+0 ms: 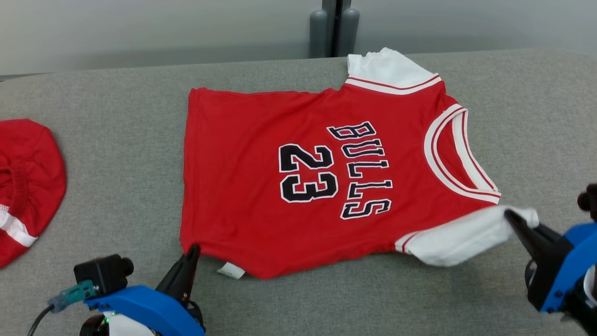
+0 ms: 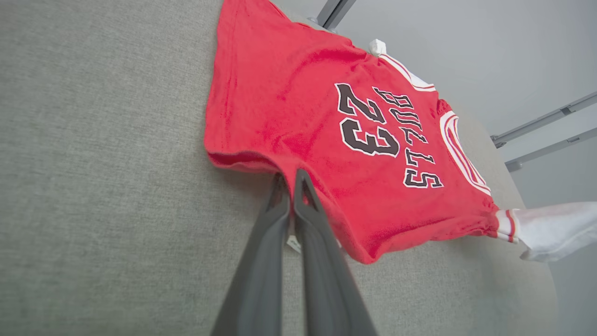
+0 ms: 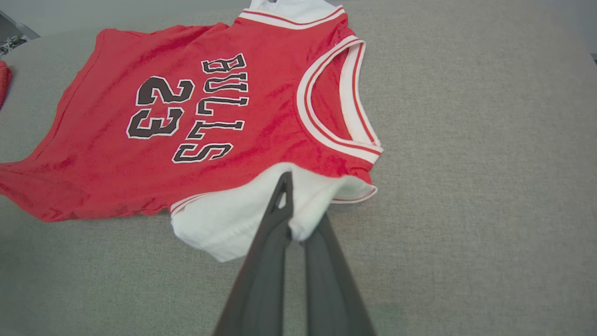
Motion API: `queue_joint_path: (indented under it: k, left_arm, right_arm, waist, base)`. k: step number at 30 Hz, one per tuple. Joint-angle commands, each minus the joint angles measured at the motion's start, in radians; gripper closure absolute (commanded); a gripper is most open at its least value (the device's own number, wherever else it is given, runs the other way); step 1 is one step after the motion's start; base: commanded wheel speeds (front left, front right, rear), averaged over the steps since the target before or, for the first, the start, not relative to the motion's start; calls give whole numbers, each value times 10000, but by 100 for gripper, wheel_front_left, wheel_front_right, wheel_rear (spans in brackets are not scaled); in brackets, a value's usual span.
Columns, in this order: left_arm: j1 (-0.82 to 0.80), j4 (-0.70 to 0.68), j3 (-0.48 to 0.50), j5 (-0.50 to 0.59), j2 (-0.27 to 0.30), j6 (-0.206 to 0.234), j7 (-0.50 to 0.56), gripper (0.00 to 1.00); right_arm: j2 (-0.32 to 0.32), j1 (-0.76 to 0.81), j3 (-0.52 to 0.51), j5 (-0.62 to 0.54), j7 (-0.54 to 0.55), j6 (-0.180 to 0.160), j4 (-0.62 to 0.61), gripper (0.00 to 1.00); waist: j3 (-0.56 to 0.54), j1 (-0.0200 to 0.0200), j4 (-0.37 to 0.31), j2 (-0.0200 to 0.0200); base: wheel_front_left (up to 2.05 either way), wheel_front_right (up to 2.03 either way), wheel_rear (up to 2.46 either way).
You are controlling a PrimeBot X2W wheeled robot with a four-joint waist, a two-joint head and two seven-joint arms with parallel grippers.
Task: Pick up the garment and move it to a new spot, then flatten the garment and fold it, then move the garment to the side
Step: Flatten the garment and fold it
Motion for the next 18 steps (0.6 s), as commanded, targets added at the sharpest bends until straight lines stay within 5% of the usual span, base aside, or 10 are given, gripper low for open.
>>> queue_joint_path:
  k: [1, 18]
  left_arm:
    - [-421, 186, 60, -85, -113, -38, 19, 100]
    - [-4260, 4017, 346, -338, -1165, -804, -363, 100]
  right_arm:
    - [-216, -640, 121, -39, -257, 6, 344, 100]
    - [-1729, -5191, 1710, 206, -3165, 6, 4835, 100]
  waist:
    - [88, 0, 3, 0]
    - [1399, 0, 501, 0]
  base:
    - [0, 0, 0]
    - [0, 0, 0]
